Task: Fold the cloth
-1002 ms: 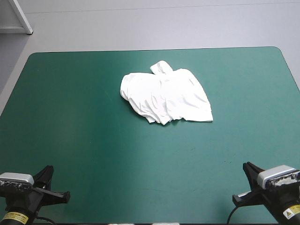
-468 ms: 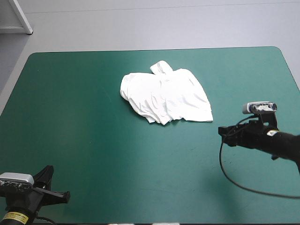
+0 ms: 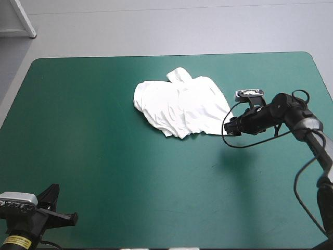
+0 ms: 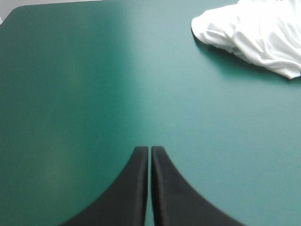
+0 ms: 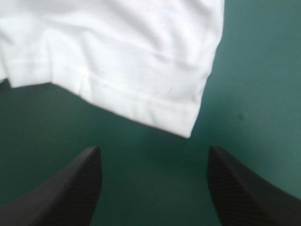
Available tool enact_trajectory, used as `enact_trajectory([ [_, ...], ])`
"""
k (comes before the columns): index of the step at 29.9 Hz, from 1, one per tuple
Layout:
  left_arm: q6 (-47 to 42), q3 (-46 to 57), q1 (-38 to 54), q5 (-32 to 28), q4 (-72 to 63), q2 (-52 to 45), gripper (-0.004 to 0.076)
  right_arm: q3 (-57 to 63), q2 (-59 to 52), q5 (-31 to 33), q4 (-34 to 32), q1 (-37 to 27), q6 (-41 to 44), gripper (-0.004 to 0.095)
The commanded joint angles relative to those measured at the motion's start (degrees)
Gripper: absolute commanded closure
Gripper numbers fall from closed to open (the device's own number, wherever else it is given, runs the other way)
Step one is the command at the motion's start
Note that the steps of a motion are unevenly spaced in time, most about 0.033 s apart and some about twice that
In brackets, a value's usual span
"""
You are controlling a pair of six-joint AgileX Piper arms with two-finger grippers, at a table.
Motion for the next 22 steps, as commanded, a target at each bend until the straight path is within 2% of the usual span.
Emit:
enact_trajectory([
  [1,-0.5,-1.2,0.0,-4.3,-0.3,0.8,0.0705,-6.1,2.8,-1.3,-1.6,0.2,1.8,0.0305],
  [13,-0.5,-1.2,0.0,-4.3,-0.3,0.8,0.0705,-11.2,11.9,1.5,-2.8,1.7,3.4,0.0323],
  [16,-0.5,-1.2,0.0,-4.3,-0.3,0.8,0.0705,-11.2,12.2,3.2,-4.1,3.5,3.4,0.0444],
  [22,-0.5,-1.2,0.0,-4.3,-0.3,0.8,0.0705,-11.2,12.2,3.1,-5.6,5.1,4.1,0.0748],
])
